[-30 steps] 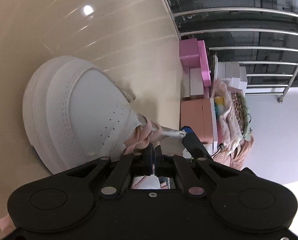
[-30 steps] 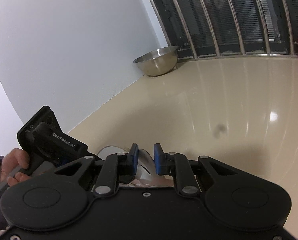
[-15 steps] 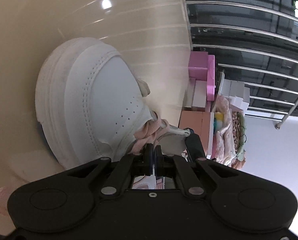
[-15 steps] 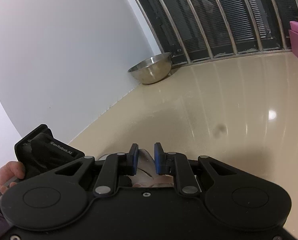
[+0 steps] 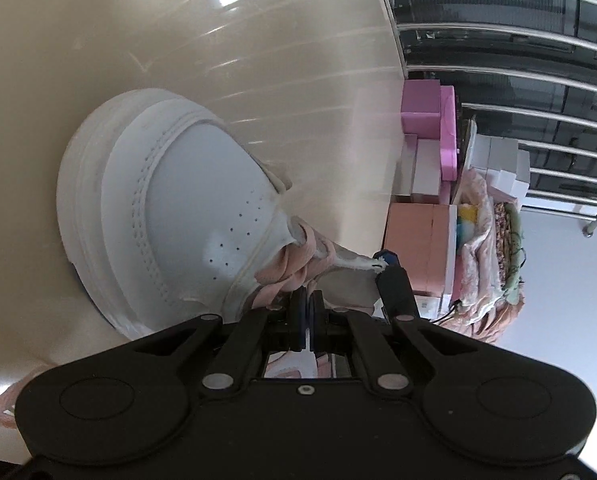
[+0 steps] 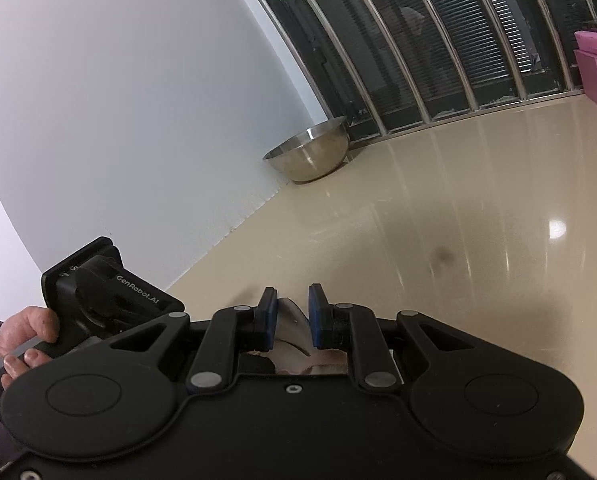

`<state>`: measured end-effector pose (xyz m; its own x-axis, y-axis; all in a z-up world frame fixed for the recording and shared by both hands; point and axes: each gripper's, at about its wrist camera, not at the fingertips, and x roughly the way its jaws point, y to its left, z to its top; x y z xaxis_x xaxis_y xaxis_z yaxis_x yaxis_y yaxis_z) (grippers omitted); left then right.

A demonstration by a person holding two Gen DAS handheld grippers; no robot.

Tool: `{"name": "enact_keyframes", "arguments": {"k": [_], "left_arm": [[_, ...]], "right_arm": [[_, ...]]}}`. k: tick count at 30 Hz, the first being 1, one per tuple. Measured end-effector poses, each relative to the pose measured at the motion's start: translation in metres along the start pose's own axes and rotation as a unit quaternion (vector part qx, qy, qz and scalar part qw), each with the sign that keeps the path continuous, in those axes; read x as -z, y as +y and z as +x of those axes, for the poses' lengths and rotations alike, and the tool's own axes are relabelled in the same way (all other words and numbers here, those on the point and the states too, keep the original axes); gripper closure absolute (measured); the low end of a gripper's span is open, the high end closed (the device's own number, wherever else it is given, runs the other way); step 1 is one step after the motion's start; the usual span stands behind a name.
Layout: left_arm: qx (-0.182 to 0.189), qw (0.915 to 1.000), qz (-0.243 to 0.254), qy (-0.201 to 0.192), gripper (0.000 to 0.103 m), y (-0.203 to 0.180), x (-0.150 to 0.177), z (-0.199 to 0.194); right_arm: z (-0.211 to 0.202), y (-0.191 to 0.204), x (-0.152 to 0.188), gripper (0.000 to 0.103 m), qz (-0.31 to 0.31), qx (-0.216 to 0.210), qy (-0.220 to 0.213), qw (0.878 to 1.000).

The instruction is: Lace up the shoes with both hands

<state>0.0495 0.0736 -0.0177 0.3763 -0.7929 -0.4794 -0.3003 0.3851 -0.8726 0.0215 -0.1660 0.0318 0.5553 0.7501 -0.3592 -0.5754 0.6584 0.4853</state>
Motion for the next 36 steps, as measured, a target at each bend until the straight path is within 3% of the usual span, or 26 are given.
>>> {"name": "enact_keyframes", "arguments": {"k": [7, 18, 36], "left_arm": [[0.012, 0.9995, -0.017, -0.023, 0.099, 0.004, 0.003, -0.002], [0.016, 0.9982, 0.008, -0.057, 0.099, -0.003, 0.017, -0.008], [0.021, 0.9968, 0.019, -0.075, 0.099, -0.007, 0.024, -0.011]], "right_arm": [[-0.002, -0.001, 0.004, 0.086, 0.008, -0.006, -0.010, 1.000], [-0.001, -0.004, 0.005, 0.086, 0.021, -0.014, -0.017, 1.000], [0.000, -0.007, 0.005, 0.085, 0.030, -0.021, -0.020, 0.999]]}}
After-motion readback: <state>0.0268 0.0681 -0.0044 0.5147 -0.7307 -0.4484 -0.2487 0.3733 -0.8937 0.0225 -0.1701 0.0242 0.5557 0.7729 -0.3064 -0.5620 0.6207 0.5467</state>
